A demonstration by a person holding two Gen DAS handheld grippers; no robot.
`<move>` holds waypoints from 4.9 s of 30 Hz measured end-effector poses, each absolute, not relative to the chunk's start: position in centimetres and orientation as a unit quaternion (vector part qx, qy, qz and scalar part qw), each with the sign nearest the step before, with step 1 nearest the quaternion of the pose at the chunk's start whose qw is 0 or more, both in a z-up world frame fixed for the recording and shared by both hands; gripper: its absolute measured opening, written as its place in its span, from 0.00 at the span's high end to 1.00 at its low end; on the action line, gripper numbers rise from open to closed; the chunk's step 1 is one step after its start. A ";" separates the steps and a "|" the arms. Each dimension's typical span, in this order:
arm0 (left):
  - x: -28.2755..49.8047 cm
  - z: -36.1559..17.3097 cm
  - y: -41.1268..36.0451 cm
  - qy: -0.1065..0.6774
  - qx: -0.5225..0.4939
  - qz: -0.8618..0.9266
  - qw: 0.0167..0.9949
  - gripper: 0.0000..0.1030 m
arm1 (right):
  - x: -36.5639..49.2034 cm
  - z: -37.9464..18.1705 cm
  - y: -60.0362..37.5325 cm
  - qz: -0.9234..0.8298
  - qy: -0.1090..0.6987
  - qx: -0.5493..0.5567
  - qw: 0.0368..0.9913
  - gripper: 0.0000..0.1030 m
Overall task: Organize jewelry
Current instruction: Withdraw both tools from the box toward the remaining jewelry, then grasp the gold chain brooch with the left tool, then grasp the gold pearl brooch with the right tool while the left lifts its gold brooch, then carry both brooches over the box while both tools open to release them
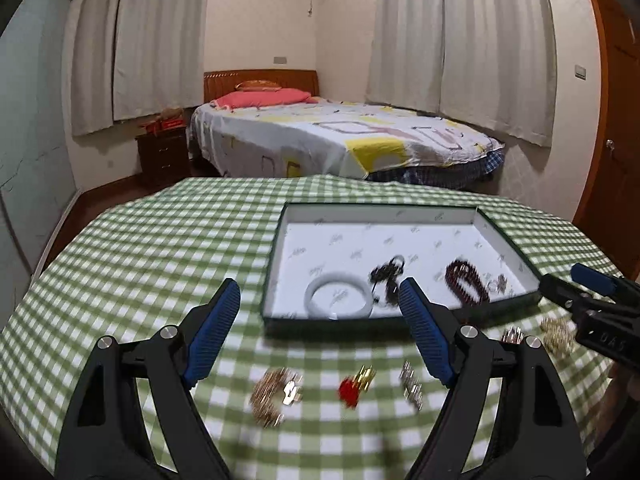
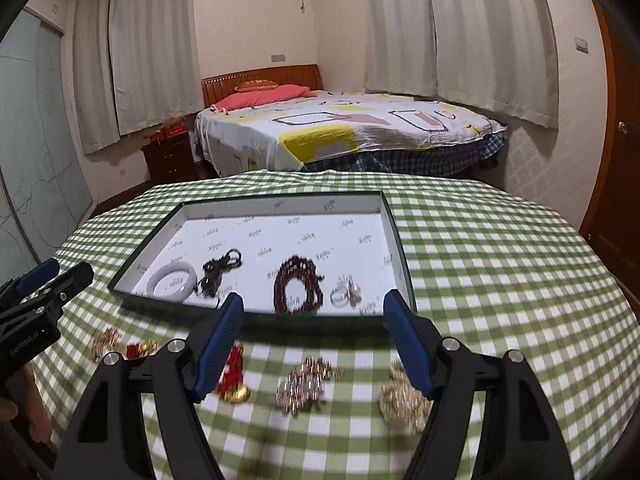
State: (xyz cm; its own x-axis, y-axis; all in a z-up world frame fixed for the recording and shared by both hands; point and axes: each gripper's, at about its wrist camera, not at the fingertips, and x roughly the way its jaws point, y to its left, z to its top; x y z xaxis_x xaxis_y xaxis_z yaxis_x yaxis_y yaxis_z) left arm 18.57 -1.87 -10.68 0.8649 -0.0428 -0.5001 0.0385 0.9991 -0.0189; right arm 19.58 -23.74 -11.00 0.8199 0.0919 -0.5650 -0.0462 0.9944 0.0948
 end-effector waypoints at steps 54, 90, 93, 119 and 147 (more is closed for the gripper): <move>17.3 -16.7 2.8 0.370 -0.062 -0.043 0.926 0.90 | 15.7 -14.8 -23.2 0.046 0.330 0.035 0.942 0.32; 17.0 -14.9 2.8 0.335 -0.057 -0.045 0.939 0.90 | 19.2 -16.6 -22.9 0.062 0.388 0.062 0.917 0.77; 16.8 -14.4 2.7 0.328 -0.058 -0.047 0.942 0.90 | 18.8 -15.8 -22.9 0.063 0.376 0.059 0.923 0.77; 19.5 -2.7 -0.4 0.192 -0.069 -0.104 0.973 0.90 | 20.8 -6.0 -23.7 0.079 0.250 0.046 0.964 0.77; 36.7 -12.4 -3.2 0.337 -0.048 -0.081 0.937 0.90 | 33.7 -14.0 -25.0 0.062 0.344 0.041 0.936 0.77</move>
State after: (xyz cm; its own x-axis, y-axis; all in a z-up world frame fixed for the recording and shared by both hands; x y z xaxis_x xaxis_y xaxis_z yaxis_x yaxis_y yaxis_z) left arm 36.72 -3.20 -12.44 0.7595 -0.1836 -0.6241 0.1187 0.9823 -0.1446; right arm 33.66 -25.01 -13.98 0.7552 0.1448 -0.6393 -0.0889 0.9889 0.1190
